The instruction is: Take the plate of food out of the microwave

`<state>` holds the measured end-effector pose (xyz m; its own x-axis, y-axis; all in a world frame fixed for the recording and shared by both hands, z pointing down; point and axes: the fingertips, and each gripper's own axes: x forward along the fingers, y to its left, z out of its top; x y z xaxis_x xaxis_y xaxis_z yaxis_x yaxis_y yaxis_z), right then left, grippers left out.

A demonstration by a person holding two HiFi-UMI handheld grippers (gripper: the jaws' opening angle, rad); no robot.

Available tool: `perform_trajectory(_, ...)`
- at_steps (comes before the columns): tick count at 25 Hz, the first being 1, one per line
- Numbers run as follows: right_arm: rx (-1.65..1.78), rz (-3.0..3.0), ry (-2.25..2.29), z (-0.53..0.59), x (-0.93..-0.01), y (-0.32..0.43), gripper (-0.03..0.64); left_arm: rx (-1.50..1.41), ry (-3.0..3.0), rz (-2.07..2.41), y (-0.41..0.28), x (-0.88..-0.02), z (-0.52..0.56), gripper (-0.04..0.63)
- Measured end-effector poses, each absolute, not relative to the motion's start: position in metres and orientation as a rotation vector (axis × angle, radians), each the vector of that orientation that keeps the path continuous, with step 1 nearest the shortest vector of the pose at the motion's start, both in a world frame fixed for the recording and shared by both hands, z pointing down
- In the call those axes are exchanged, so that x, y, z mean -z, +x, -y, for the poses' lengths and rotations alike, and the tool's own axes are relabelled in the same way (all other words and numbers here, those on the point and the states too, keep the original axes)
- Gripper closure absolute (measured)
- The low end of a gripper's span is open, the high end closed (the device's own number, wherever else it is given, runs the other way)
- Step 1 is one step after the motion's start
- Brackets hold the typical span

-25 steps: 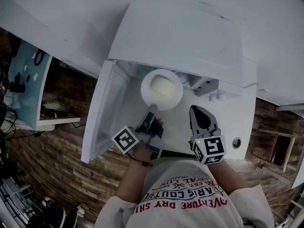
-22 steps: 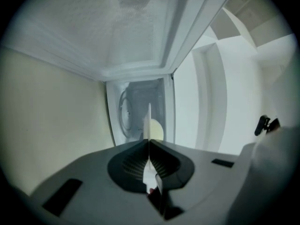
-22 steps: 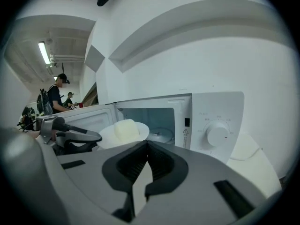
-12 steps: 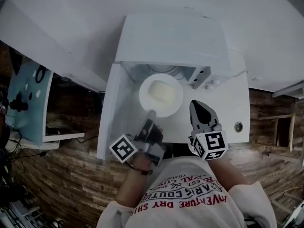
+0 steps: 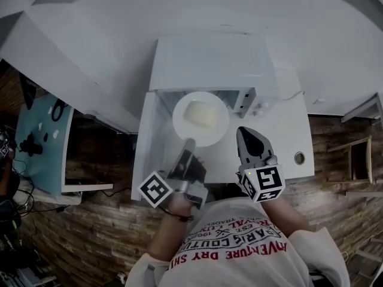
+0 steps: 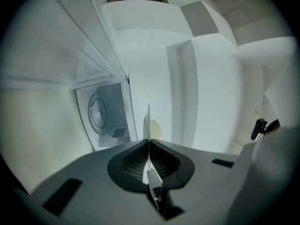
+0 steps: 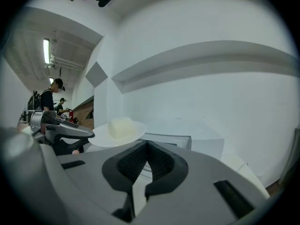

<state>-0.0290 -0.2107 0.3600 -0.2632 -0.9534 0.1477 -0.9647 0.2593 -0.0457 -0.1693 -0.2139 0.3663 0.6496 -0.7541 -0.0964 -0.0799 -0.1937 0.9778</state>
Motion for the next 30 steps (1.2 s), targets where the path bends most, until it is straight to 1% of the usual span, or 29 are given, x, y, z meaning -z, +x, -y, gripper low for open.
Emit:
perform_trajectory(14, -0.103, 2.427, 1.851, 0.216, -0.340, -0.028, 0.607, 0.721, 1.732, 0.653, -0.162, -0.341, 0.225, 0.581)
perform_trajectory(30, -0.102, 2.433, 1.828, 0.226, -0.342, -0.028, 0.607, 0.720, 1.712, 0.649, -0.157, -0.342, 0.236, 0.581)
